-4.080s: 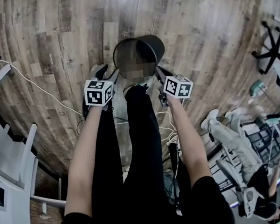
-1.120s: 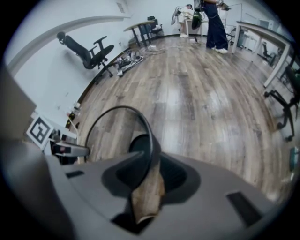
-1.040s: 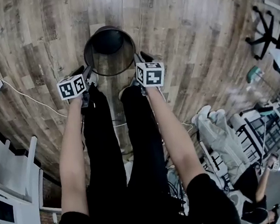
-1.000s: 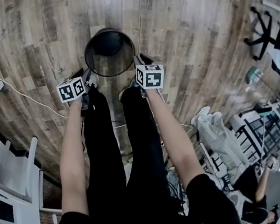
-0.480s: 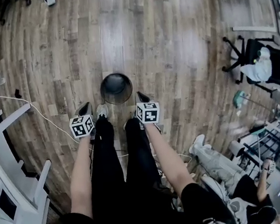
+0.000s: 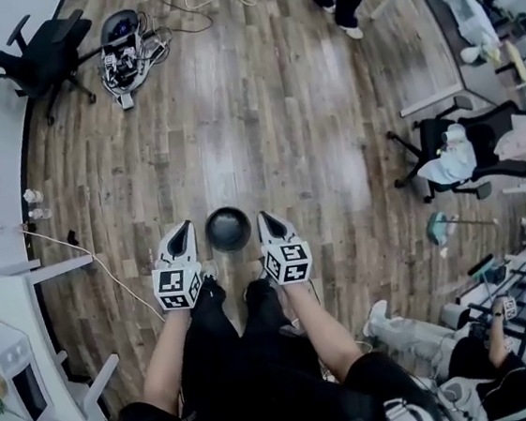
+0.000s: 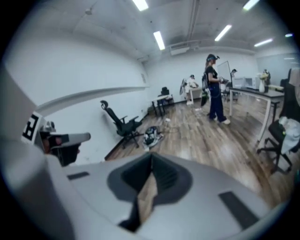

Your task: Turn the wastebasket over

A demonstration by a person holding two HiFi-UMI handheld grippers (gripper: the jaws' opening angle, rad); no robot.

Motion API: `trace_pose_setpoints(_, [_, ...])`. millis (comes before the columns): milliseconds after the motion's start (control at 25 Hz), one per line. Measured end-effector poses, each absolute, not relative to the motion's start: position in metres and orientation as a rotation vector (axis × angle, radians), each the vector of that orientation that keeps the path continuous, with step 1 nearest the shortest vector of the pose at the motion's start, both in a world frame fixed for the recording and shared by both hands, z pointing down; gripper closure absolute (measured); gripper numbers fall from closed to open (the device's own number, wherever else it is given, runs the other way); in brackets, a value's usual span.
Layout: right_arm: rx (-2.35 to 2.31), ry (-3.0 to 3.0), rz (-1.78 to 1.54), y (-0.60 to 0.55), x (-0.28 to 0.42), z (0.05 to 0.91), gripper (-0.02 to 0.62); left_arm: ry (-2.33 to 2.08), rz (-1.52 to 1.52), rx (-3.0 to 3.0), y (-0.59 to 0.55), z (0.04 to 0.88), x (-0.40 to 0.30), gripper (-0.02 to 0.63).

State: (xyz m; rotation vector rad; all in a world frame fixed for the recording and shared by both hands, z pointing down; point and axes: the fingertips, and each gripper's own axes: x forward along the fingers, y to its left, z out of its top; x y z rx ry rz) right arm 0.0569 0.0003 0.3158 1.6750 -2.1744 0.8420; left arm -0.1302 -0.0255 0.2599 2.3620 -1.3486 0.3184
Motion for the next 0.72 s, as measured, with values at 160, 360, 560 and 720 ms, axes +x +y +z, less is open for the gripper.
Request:
trace_pose_setpoints(160, [1.736,-2.282,0.798,0.017,0.058,0.234,0.563,-1.422,0.195,2.487,-0.003,0.159,-0.117,0.571])
trace_pose_setpoints(360, [1.760,-2.385,0.674,0.042,0.053,0.163,0.563,-1.431,0.101,2.573,0.031,0.088,-0.108,0.571])
trace_pose_setpoints(560, [1.749,-2.432,0.596,0.065,0.046,0.138,0.561,-1.447,0.112,2.554,0.058,0.089,-0.106,0.571])
trace_pose_setpoints(720, [1.744,-2.411,0.618,0.081,0.044,0.146,0.563,-1.443,0.091,2.527,0.070,0.099,-0.104,0.571])
